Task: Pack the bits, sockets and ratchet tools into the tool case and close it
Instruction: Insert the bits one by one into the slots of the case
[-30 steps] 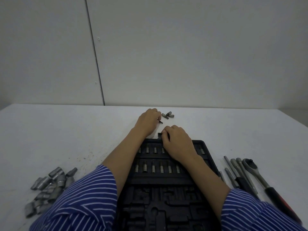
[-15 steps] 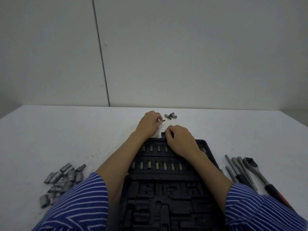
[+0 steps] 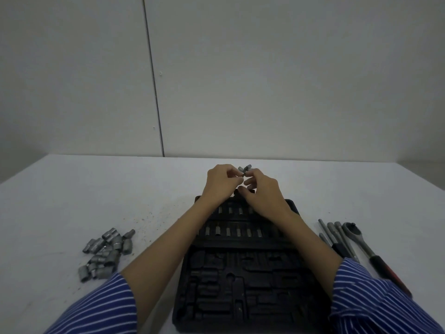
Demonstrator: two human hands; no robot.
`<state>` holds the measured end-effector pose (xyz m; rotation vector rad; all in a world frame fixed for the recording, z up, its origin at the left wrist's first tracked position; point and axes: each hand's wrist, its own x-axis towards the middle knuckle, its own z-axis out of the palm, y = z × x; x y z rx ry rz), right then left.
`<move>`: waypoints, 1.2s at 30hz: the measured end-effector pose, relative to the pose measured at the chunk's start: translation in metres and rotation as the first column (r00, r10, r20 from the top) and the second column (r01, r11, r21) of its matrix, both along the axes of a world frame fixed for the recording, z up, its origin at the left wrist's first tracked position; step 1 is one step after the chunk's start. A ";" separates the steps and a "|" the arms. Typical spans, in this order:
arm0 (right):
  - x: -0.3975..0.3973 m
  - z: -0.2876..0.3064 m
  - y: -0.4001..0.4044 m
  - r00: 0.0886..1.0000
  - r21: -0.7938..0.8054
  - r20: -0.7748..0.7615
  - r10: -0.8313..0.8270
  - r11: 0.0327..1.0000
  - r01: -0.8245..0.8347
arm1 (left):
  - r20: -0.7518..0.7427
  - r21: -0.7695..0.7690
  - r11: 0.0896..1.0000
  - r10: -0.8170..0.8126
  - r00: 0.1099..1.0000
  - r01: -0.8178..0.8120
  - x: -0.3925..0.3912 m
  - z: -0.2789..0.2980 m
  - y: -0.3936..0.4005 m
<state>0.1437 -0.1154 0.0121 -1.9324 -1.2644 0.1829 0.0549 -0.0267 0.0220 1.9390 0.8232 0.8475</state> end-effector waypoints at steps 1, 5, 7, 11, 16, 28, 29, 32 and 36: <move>-0.001 0.002 -0.003 1.000 0.021 -0.018 0.001 1.000 -0.001 | 0.008 -0.008 1.000 -0.003 1.000 0.003 -0.002 0.001 -0.005; -0.006 0.007 -0.018 0.997 0.070 -0.081 0.012 0.998 -0.006 | 0.031 -0.041 0.999 -0.004 0.999 0.005 -0.009 0.002 -0.020; -0.007 0.010 -0.025 0.996 0.078 -0.090 0.015 0.997 -0.008 | 0.035 -0.060 0.998 0.006 0.999 -0.003 -0.012 0.001 -0.024; -0.009 0.012 -0.036 0.997 0.073 -0.072 0.017 0.997 -0.012 | 0.045 -0.091 0.996 0.007 0.999 -0.003 -0.016 -0.002 -0.035; -0.007 0.011 -0.047 0.995 0.047 -0.103 -0.011 0.999 0.016 | 0.098 -0.159 0.986 -0.027 0.995 0.042 -0.020 -0.004 -0.047; 0.005 0.009 -0.072 0.964 -0.080 -0.265 -0.007 0.997 -0.014 | -0.030 0.184 0.974 -0.128 0.991 0.131 -0.024 -0.021 -0.062; 0.007 0.008 -0.075 0.968 -0.099 -0.250 -0.020 0.995 -0.006 | -0.063 0.225 0.963 -0.137 0.989 0.148 -0.024 -0.024 -0.062; 0.007 0.003 -0.083 0.981 -0.140 -0.193 -0.033 0.990 0.006 | -0.145 0.326 0.927 -0.144 0.979 0.184 -0.024 -0.030 -0.062; 0.002 -0.002 -0.091 0.995 -0.143 -0.102 -0.003 0.990 -0.012 | -0.226 0.395 0.892 -0.139 0.964 0.221 -0.025 -0.036 -0.062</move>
